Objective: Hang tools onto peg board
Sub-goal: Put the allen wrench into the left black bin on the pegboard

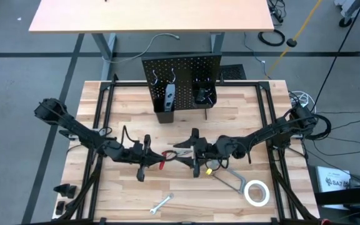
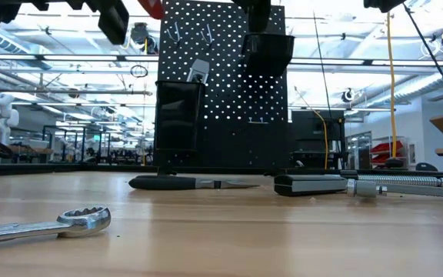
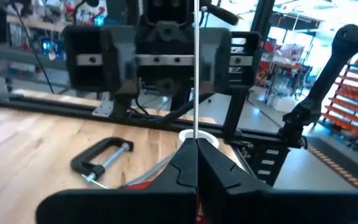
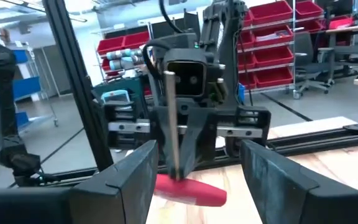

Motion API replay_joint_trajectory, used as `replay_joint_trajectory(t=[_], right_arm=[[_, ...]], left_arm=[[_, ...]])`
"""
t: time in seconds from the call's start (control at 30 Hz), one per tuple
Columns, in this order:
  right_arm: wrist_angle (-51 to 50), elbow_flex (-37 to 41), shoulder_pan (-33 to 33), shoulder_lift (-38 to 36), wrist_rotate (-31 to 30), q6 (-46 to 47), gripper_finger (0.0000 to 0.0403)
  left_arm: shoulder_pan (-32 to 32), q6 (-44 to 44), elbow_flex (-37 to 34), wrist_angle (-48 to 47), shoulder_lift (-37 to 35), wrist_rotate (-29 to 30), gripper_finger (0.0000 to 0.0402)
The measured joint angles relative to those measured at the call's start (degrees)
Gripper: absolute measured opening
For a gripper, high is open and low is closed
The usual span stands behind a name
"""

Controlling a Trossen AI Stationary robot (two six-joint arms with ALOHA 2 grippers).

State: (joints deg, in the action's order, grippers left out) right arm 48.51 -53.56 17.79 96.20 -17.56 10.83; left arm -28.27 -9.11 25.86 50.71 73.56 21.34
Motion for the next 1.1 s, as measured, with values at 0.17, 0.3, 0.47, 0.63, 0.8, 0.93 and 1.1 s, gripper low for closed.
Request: replay_joint_trajectory(t=[0.17, 0.3, 0.47, 0.63, 0.8, 0.93, 1.1], right_arm=[[-0.05, 0.00, -0.57, 0.00, 4.46, -0.88, 0.0222], [0.27, 0.00, -0.51, 0.00, 4.58, -1.78, 0.0222], [0.93, 0.00, -0.90, 0.00, 4.47, -3.04, 0.0222], [0.96, 0.00, -1.28, 0.00, 4.46, -3.06, 0.0220], [0.96, 0.00, -1.28, 0.00, 4.46, -3.06, 0.0194], [0.92, 0.00, -1.36, 0.00, 4.44, -3.06, 0.0152], [0.94, 0.00, -2.10, 0.00, 4.08, -2.99, 0.0094]], left_arm=[[0.18, 2.13, 0.55, 1.21, 0.88, 0.57, 0.0000], [0.50, 2.00, 0.55, 1.66, 1.49, 0.63, 0.0000], [0.50, 1.53, 0.55, 4.14, 4.02, 0.63, 0.0000], [1.80, 0.99, 0.55, 8.17, 5.73, 0.66, 0.0000], [3.21, 0.50, 0.56, 8.36, 5.75, 0.70, 0.0000], [3.56, 0.40, 0.57, 8.38, 5.75, 0.70, 0.0000], [3.56, 0.40, 0.57, 8.53, 5.75, 0.70, 0.0000]])
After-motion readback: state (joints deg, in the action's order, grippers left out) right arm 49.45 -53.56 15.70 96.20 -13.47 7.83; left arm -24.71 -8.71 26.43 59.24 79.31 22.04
